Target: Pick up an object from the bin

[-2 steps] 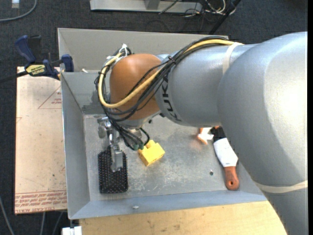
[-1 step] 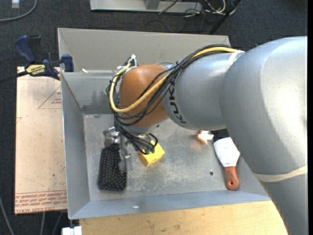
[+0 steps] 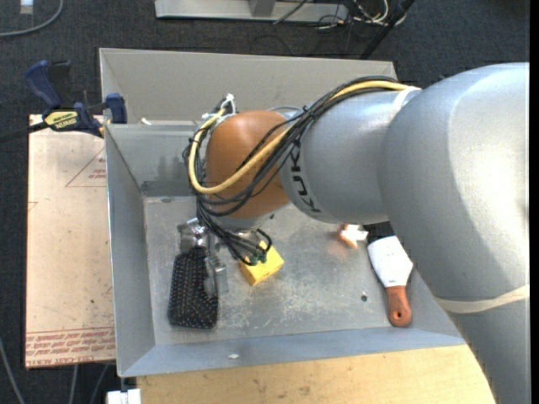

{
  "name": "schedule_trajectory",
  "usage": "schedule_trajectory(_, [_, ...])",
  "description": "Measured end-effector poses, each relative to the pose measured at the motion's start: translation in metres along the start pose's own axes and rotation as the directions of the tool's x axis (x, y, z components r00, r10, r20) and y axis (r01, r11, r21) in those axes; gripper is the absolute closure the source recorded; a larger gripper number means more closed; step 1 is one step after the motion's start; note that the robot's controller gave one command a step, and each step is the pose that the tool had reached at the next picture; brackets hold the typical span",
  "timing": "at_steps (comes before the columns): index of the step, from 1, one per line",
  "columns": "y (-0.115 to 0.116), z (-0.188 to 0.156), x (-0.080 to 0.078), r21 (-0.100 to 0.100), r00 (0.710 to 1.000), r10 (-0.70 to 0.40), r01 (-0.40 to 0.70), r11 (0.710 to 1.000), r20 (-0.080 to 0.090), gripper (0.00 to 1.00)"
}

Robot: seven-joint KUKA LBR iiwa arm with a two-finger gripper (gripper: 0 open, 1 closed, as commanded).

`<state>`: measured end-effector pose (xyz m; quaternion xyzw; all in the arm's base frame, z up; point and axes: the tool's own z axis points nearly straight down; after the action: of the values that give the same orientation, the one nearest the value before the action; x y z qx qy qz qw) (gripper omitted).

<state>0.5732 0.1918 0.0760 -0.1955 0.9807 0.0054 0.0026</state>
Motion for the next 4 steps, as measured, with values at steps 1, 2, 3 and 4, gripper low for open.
schedule_trajectory(1, [-0.001,0.001,-0.003,-0.005,1.000,-0.026,0.026,1.000,-0.007,1.00])
schedule_trajectory(2, [-0.002,0.000,-0.002,-0.007,1.000,-0.012,0.012,1.000,-0.001,1.00])
schedule_trajectory(3, [-0.002,-0.104,0.001,-0.006,1.000,0.006,-0.006,1.000,-0.005,1.00])
schedule_trajectory(4, [-0.002,-0.104,0.001,-0.006,1.000,0.006,-0.006,1.000,-0.006,1.00])
